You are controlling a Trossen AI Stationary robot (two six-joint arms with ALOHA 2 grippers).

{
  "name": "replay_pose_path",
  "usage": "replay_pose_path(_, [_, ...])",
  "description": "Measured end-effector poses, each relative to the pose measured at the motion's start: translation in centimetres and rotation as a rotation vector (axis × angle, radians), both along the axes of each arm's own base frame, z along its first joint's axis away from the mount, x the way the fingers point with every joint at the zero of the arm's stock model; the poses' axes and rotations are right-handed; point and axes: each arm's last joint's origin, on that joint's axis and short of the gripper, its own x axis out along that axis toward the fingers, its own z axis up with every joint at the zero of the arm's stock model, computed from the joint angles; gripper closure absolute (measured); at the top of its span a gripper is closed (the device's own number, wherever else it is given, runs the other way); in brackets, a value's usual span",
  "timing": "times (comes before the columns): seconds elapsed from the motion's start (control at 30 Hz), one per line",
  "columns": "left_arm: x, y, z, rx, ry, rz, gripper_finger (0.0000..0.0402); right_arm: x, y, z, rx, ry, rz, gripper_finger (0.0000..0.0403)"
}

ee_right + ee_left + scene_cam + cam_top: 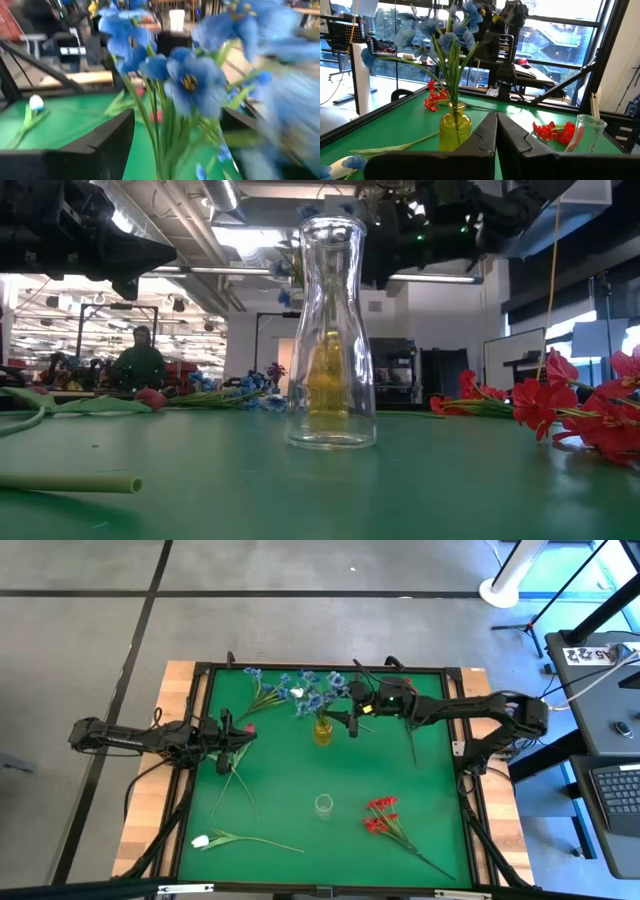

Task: Sort flowers into vase by color
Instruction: Put the right blue flowers into the yellow flower vase, then put the top white flower into the yellow flower vase

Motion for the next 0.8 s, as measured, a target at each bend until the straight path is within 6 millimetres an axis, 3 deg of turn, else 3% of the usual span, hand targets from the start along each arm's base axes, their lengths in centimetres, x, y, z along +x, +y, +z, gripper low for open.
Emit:
replay_pose_path(0.27, [0.0, 0.0, 0.0, 0.0, 0.0, 0.0, 0.0401, -3.1, 0.7, 1.2, 0.002, 0.201, -0.059, 0.0112])
replay_pose_path(0.6, [0.0, 0.0, 0.0, 0.0, 0.001, 0.0, 0.0401, -5.8, 1.0, -1.3, 0.062, 0.592, -0.235, 0.0112])
replay_pose_path(0.8, [0.0, 0.0, 0.0, 0.0, 0.0, 0.0, 0.0401, -6.1, 1.1, -1.9, 0.107, 0.623, -0.248, 0.0112])
